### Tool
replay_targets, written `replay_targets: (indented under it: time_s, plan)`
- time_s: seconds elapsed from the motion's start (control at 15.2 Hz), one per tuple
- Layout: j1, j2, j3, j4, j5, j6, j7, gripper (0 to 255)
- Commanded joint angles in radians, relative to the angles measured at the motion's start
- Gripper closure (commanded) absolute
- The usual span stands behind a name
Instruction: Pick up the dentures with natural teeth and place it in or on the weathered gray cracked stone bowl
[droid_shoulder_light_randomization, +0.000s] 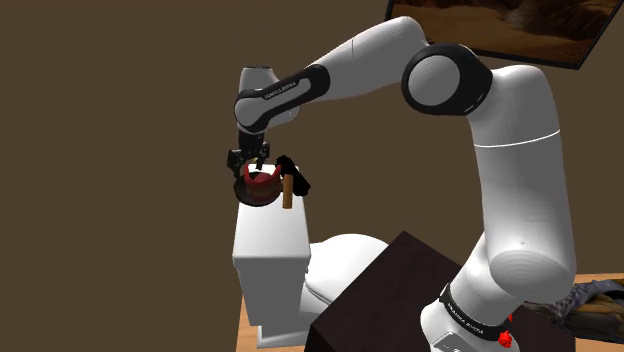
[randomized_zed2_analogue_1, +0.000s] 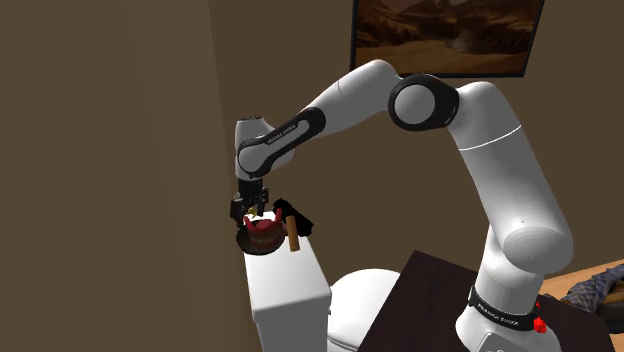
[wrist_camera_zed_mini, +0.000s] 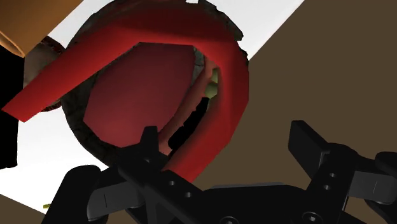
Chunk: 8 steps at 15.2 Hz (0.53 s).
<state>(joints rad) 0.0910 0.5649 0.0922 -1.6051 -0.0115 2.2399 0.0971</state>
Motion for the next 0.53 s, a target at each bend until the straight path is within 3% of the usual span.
replay_targets:
  time_s: [0.0,0.46]
  plan:
    - [-0.002,-0.03,0.001,0.016,0.003,-0.046,-0.002,0]
    - [-0.004,-0.044,0.002,0.021,0.004,-0.065,-0.002,0]
